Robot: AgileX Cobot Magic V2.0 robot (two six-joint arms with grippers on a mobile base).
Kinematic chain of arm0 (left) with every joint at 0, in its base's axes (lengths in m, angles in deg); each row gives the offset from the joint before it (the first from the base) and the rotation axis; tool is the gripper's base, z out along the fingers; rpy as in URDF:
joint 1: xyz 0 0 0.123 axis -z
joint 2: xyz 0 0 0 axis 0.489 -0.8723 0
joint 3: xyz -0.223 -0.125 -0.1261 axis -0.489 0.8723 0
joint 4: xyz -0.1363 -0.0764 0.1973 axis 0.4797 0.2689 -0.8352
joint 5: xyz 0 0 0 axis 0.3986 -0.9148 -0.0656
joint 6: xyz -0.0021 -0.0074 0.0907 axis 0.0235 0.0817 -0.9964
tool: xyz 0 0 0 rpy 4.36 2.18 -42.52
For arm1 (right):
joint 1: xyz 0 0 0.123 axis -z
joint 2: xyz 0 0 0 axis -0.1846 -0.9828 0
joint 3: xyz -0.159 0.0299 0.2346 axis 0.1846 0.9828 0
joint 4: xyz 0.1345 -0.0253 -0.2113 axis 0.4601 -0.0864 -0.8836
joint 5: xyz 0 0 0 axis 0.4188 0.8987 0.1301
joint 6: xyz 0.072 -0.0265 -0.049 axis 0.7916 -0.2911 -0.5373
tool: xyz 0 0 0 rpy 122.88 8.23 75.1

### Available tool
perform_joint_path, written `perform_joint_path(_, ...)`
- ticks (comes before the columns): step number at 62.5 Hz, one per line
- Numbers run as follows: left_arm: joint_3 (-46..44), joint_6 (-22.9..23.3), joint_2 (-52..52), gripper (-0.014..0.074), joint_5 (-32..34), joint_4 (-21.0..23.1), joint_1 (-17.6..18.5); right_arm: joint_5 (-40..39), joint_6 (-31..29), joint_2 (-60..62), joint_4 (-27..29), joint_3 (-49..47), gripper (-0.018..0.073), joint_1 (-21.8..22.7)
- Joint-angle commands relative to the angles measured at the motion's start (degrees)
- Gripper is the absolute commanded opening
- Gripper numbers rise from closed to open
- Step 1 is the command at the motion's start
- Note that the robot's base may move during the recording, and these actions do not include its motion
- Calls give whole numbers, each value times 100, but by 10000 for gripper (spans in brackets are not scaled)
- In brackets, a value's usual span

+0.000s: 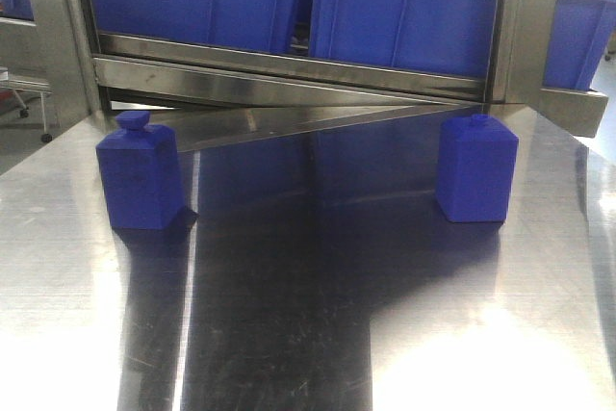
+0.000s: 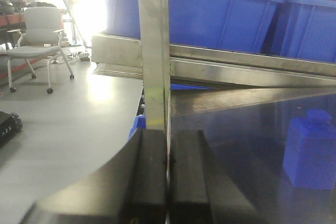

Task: Pick and sort blue part to right shelf

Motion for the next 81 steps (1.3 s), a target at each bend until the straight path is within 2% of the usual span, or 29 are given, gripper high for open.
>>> perform_joint_path(1, 128, 44, 113, 125, 493, 54, 19, -520, -34, 126, 7, -135, 67, 17)
perform_joint_path(25, 128, 44, 113, 125, 493, 54, 19, -868, -34, 119, 7, -286, 67, 17)
perform_joint_path(43, 128, 44, 113, 125, 493, 54, 19, 967, -34, -716, 7, -1618, 67, 17)
perform_joint_path(63, 128, 44, 113, 125, 493, 54, 19, 1242, -34, -2158, 7, -2385, 67, -36)
perform_joint_path(81, 128, 44, 113, 125, 493, 54, 19, 2425, 190, -3879, 12, -3525, 67, -315)
